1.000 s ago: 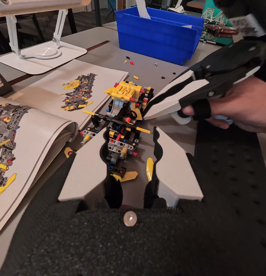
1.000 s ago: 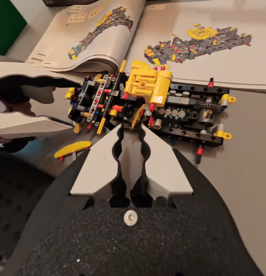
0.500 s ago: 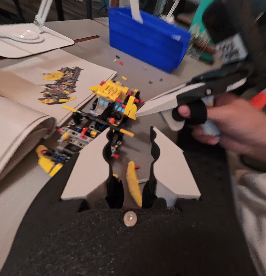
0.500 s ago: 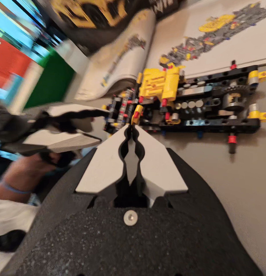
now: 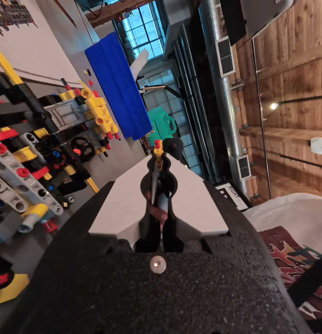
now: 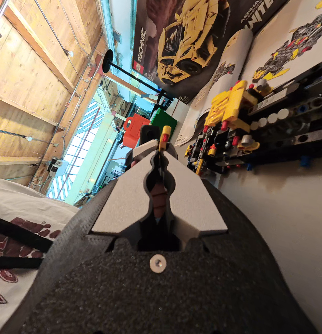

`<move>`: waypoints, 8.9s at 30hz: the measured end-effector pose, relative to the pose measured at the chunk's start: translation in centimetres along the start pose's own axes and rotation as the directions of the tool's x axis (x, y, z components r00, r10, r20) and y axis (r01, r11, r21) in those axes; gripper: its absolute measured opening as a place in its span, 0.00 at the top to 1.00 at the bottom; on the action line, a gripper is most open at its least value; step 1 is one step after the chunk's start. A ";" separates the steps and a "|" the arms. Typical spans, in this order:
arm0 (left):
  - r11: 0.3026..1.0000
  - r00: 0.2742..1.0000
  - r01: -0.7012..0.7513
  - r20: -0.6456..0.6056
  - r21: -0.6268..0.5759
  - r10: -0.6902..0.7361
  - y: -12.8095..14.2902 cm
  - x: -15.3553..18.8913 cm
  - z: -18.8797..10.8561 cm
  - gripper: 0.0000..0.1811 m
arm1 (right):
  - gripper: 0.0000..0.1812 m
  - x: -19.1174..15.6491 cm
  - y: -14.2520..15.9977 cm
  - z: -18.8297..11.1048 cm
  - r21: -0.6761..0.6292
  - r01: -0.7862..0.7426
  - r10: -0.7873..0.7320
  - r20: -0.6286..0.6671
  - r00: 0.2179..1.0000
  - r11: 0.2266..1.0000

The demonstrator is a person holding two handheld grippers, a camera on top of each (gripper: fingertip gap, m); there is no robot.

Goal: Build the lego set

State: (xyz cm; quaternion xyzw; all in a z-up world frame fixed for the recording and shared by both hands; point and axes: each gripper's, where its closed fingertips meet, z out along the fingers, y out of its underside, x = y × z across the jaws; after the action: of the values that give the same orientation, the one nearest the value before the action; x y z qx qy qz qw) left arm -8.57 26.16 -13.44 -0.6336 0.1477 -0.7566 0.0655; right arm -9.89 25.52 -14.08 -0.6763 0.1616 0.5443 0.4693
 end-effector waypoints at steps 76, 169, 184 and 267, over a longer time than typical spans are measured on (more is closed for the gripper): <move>0.931 0.943 0.194 0.204 0.310 -0.264 -1.5 -4.9 0.7 0.96 | 0.88 6.8 -4.1 3.8 -0.556 0.696 -0.423 0.553 0.718 0.454; 0.894 0.946 0.237 0.120 0.381 -0.302 -2.5 -5.2 1.4 0.97 | 0.57 7.5 -2.1 3.3 -0.591 0.803 -0.548 0.647 0.531 0.081; 0.936 0.954 0.055 0.258 0.349 -0.153 -2.2 -5.6 1.6 0.96 | 0.57 7.8 -2.0 3.2 -0.567 0.823 -0.540 0.681 0.495 0.040; 0.914 0.954 0.199 0.145 0.353 -0.263 -1.4 -5.3 2.0 0.96 | 0.69 7.8 -4.6 1.4 -0.604 0.787 -0.411 0.755 0.511 -0.130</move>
State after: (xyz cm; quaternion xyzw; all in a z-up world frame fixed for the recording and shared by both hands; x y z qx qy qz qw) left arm -5.46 28.75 -17.63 -0.6954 -0.0658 -0.7092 0.0956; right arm -4.54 31.25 -18.86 -0.6977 -0.6082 0.3315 0.1829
